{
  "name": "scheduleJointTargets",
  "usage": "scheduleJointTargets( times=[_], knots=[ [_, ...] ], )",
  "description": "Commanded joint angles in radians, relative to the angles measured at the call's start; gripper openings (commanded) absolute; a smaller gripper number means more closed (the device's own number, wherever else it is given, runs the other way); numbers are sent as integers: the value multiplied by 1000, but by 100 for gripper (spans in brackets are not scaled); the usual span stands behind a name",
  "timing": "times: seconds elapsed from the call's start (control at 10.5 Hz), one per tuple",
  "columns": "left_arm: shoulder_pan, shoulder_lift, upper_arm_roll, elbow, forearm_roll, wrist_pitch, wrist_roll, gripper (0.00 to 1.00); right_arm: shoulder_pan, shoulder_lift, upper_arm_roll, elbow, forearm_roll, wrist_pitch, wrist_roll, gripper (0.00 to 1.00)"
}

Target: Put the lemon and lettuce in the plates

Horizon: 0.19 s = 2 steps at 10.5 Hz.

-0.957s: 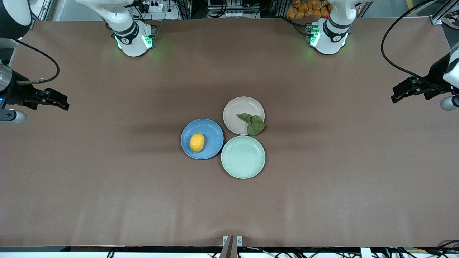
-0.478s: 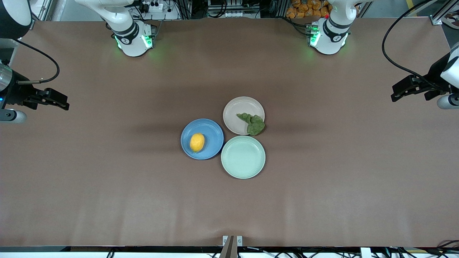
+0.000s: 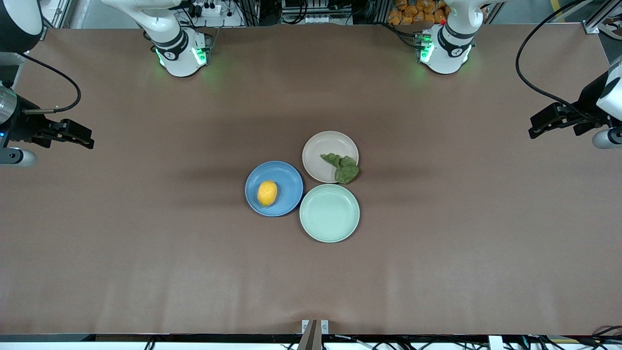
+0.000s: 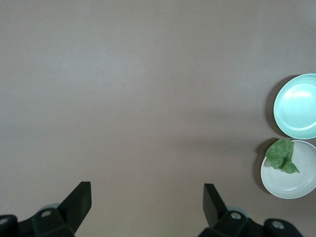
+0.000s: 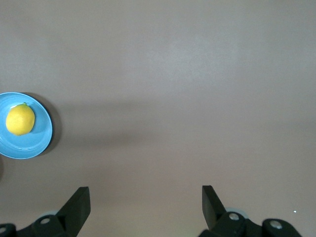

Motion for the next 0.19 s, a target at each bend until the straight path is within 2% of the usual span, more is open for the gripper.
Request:
scheduleJointTargets(
  times=[0.0, 0.1],
  knots=[
    [7, -18, -6, -10, -25, -12, -13, 100, -7, -15, 4, -15, -10, -4, -9, 100],
    [7, -18, -6, -10, -25, -12, -13, 100, -7, -15, 4, -15, -10, -4, -9, 100]
  ],
)
